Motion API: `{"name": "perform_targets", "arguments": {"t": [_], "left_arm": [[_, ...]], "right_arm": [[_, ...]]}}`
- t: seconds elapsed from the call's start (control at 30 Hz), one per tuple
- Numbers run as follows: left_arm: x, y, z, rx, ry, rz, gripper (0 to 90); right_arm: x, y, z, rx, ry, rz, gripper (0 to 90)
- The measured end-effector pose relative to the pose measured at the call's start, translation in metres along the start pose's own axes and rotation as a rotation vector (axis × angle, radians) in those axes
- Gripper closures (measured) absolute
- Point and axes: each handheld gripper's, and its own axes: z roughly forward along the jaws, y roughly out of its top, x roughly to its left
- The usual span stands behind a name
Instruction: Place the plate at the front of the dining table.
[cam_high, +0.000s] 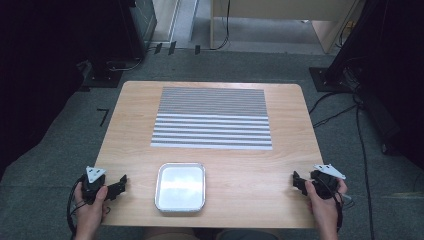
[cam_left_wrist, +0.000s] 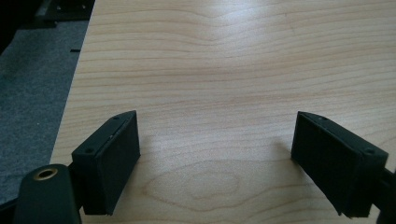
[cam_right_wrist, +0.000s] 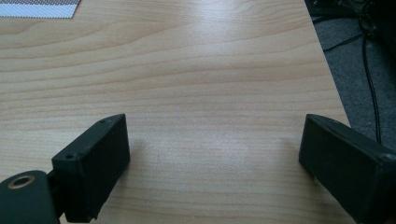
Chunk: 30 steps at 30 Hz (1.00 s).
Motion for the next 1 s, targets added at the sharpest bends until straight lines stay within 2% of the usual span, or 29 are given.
{"name": "perform_targets", "arguments": {"t": [0.17,0.2,0.27,0.6,0.63,0.7,0.77,0.87,1.0], "left_arm": [[0.000,0.000,0.000,0.000,0.000,0.000,15.3],[0.000,0.000,0.000,0.000,0.000,0.001,15.3],[0.000,0.000,0.000,0.001,-0.002,0.002,15.2],[0.002,0.000,-0.001,0.004,0.001,-0.002,15.0],[0.002,0.000,-0.001,0.004,-0.001,-0.006,15.0],[0.005,0.001,-0.002,0.000,-0.017,-0.041,15.0],[0.007,0.001,-0.003,0.001,-0.013,-0.063,15.0],[0.007,0.001,-0.004,-0.004,-0.008,-0.063,15.0],[0.003,0.002,-0.006,-0.018,-0.009,-0.061,15.0]], "right_arm": [[0.000,0.000,-0.001,-0.003,-0.006,0.008,11.2],[0.001,-0.001,-0.002,-0.015,-0.015,0.011,15.1],[0.003,-0.001,-0.002,-0.030,-0.024,0.005,14.6],[0.017,0.006,-0.012,-0.062,0.007,0.027,14.5],[0.018,0.007,-0.013,-0.065,0.006,0.027,14.5],[0.019,0.008,-0.015,-0.073,0.010,0.027,14.5],[0.021,0.009,-0.017,-0.083,0.026,0.045,14.6],[0.023,0.012,-0.021,-0.097,0.047,0.066,14.5],[0.028,0.014,-0.024,-0.107,0.053,0.057,14.6]]}}
